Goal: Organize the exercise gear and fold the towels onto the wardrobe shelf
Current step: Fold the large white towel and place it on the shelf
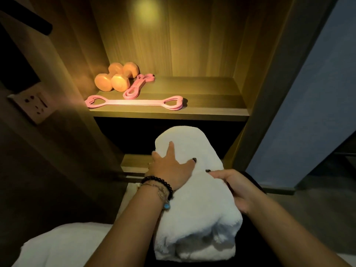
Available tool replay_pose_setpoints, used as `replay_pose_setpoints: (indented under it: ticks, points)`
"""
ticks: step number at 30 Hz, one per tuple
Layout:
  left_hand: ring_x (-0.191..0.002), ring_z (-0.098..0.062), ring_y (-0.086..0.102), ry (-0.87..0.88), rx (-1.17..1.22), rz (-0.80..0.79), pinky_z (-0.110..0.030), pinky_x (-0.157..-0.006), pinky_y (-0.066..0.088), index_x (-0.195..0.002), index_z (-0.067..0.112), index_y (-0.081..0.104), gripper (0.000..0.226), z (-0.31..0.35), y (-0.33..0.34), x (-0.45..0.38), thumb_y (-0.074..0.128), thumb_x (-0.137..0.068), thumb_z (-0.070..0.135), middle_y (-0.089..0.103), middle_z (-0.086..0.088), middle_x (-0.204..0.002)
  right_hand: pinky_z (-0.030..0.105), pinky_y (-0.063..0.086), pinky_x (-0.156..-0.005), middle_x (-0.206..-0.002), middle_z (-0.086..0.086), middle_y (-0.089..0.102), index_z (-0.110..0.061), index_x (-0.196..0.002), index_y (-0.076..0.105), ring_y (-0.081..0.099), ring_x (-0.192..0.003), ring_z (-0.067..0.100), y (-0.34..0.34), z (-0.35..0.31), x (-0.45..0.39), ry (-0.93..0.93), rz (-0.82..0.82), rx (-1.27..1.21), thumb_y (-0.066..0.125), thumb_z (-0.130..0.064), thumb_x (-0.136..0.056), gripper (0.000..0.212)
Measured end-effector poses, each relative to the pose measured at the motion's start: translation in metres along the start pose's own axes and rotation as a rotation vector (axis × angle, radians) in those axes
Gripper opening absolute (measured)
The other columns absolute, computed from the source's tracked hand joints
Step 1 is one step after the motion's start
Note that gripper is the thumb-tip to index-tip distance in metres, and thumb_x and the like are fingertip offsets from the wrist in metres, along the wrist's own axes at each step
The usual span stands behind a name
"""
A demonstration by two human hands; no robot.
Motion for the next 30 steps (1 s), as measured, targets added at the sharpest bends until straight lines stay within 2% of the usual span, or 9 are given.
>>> replay_pose_setpoints:
  ticks: [6, 9, 11, 14, 17, 20, 24, 26, 30]
  points:
    - [-0.143, -0.046, -0.002, 0.105, -0.443, 0.042, -0.062, -0.105, 0.033, -0.148, 0.041, -0.014, 0.077, 0.030, 0.021, 0.013, 0.030, -0.090, 0.067, -0.021, -0.012, -0.157, 0.042, 0.055, -0.081, -0.110, 0.016, 0.070, -0.007, -0.121, 0.061, 0.068, -0.098, 0.031, -0.021, 0.003, 0.013, -0.038, 0.033, 0.189, 0.056, 0.002, -0.085, 0.038]
    - [-0.143, -0.045, -0.014, 0.181, -0.574, 0.088, -0.065, -0.109, 0.024, -0.148, 0.041, -0.013, 0.069, 0.033, 0.022, 0.018, 0.021, -0.093, 0.064, -0.024, -0.007, -0.157, 0.034, 0.053, -0.076, -0.120, -0.001, 0.061, -0.024, -0.139, 0.042, 0.062, -0.099, 0.018, -0.040, -0.028, 0.016, -0.266, 0.314, 0.434, 0.055, 0.000, -0.086, 0.060]
    - [-0.144, -0.038, -0.020, 0.306, -0.682, 0.129, -0.066, -0.112, 0.011, -0.149, 0.039, -0.010, 0.061, 0.041, 0.021, 0.019, 0.016, -0.097, 0.056, -0.023, -0.002, -0.158, 0.031, 0.050, -0.088, -0.136, -0.009, 0.044, -0.035, -0.143, 0.034, 0.050, -0.112, 0.009, -0.030, -0.056, 0.024, -0.530, 0.429, 0.521, 0.050, -0.003, -0.092, 0.063]
    - [-0.146, -0.026, -0.020, 0.404, -0.703, 0.144, -0.058, -0.117, 0.005, -0.151, 0.037, -0.003, 0.056, 0.041, 0.016, 0.022, 0.017, -0.099, 0.046, -0.018, 0.003, -0.160, 0.023, 0.033, -0.104, -0.147, -0.012, 0.032, -0.037, -0.137, 0.043, 0.036, -0.131, 0.006, 0.001, -0.045, 0.009, -0.612, 0.290, 0.594, 0.036, -0.009, -0.099, 0.047]
    - [-0.146, -0.023, -0.020, 0.339, -0.472, 0.172, -0.050, -0.119, 0.010, -0.150, 0.042, 0.002, 0.057, 0.018, 0.003, 0.026, 0.024, -0.098, 0.050, -0.016, 0.006, -0.160, 0.018, 0.032, -0.101, -0.147, -0.018, 0.025, -0.046, -0.138, 0.037, 0.033, -0.129, 0.004, 0.008, -0.020, -0.007, -0.521, 0.220, 0.586, 0.041, -0.031, -0.101, 0.041]
    - [-0.147, -0.019, -0.005, 0.240, -0.059, 0.139, -0.042, -0.115, 0.022, -0.148, 0.049, 0.003, 0.070, -0.010, -0.008, 0.036, 0.043, -0.091, 0.058, -0.012, 0.014, -0.158, 0.033, 0.046, -0.101, -0.146, -0.015, 0.039, -0.050, -0.142, 0.028, 0.047, -0.125, 0.008, 0.009, -0.003, -0.013, -0.440, 0.106, 0.429, 0.060, -0.054, -0.086, 0.065]
    - [-0.118, -0.008, 0.056, 0.172, 0.783, -0.039, -0.038, -0.099, 0.048, -0.134, 0.057, 0.032, 0.080, -0.036, 0.002, 0.047, 0.079, -0.069, 0.047, 0.050, 0.019, -0.137, 0.033, 0.049, -0.099, -0.134, -0.016, 0.051, -0.042, -0.146, 0.026, 0.055, -0.118, 0.008, 0.003, 0.001, -0.009, -0.451, 0.101, 0.333, 0.063, -0.047, -0.084, 0.073]
    - [-0.110, -0.015, 0.065, 0.146, 0.992, -0.116, -0.043, -0.091, 0.054, -0.132, 0.045, 0.044, 0.078, -0.041, 0.010, 0.045, 0.085, -0.066, 0.037, 0.063, 0.012, -0.126, 0.036, 0.051, -0.096, -0.131, -0.017, 0.055, -0.044, -0.145, 0.030, 0.059, -0.114, 0.008, 0.000, 0.000, -0.009, -0.435, 0.103, 0.300, 0.068, -0.050, -0.078, 0.078]
    - [-0.111, -0.023, 0.064, 0.219, 1.045, -0.199, -0.048, -0.090, 0.054, -0.134, 0.038, 0.047, 0.076, -0.027, 0.009, 0.034, 0.084, -0.068, 0.030, 0.064, 0.006, -0.127, 0.030, 0.054, -0.090, -0.127, -0.016, 0.057, -0.039, -0.144, 0.035, 0.061, -0.111, 0.008, -0.006, -0.016, -0.007, -0.462, 0.171, 0.249, 0.068, -0.033, -0.086, 0.067]
Point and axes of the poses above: each hand's wrist, its own x-axis away from the middle knuckle, its own y-axis out of the palm, z = x × y, the point moved 10 cm from there along -x, towards the middle knuckle
